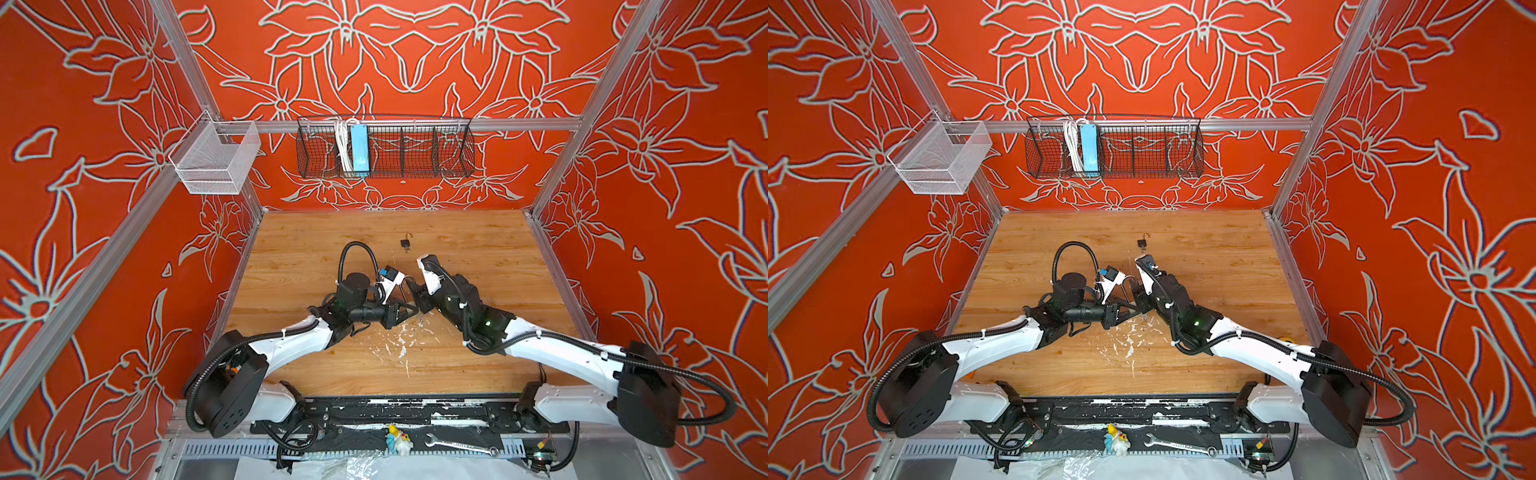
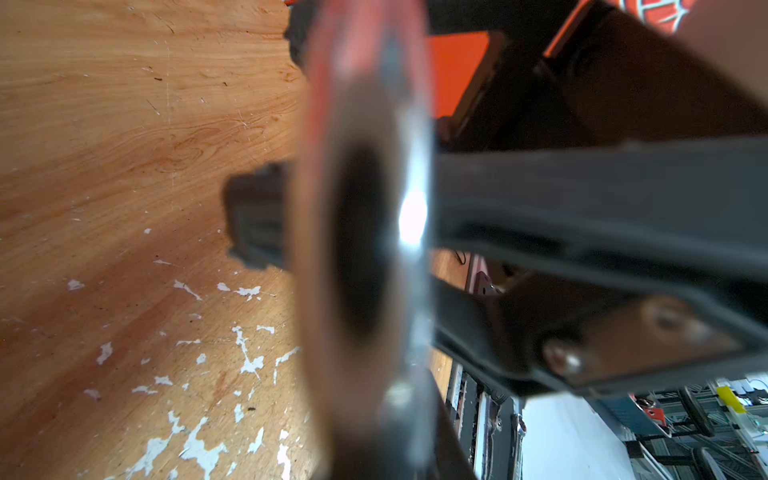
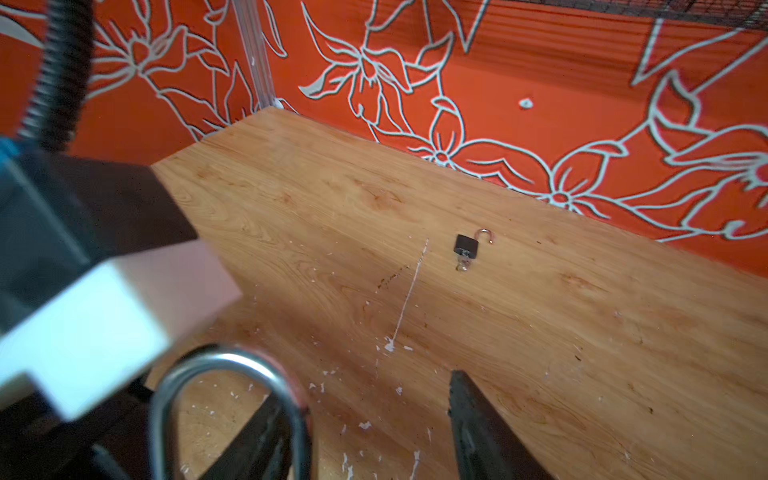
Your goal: Unlock with the key
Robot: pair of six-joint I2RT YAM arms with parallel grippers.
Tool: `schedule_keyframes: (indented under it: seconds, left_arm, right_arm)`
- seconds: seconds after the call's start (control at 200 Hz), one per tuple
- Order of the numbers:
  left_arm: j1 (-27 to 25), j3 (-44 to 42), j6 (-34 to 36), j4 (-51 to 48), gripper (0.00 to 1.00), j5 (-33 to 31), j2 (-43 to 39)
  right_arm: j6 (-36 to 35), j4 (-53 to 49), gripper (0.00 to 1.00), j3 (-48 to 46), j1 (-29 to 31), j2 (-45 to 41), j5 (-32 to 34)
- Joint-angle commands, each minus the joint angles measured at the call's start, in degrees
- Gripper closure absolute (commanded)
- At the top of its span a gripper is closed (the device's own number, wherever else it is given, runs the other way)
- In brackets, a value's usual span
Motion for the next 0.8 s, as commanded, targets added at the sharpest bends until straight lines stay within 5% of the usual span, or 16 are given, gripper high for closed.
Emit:
schedule_keyframes:
  seconds: [0.0,0.23,0.465,0.676,0.796]
  left_arm:
    - [-0.2,1.0,1.6,3.8,1.0,-0.5,-3.1]
    - [-0.2,-1.1,1.3,3.5,1.0,-8.1,-5.9]
    - [-0.2,-4.2,1.0,6.0,1.0,-12.2,-9.1]
    - [-0.2,-3.3,0.0,4.0,1.0,-15.1,-8.2]
    - [0.2,-2.9,-5.8,2.5,1.0,-22.5,-7.8]
  right_arm:
    - [1.6,-0.8,0.41,0.9,-0.2,-0.2,5.0]
    - [2.8,-3.2,0.41,0.3,-0.5,-1.9,13.1]
    - [4.0,-6.2,0.4,1.9,-0.8,-0.8,13.8]
    - [1.5,3.7,0.2,-4.7,-0.7,-7.4,2.4]
    - [2.7,2.0,0.21,-9.1,-0.7,-15.2,1.0]
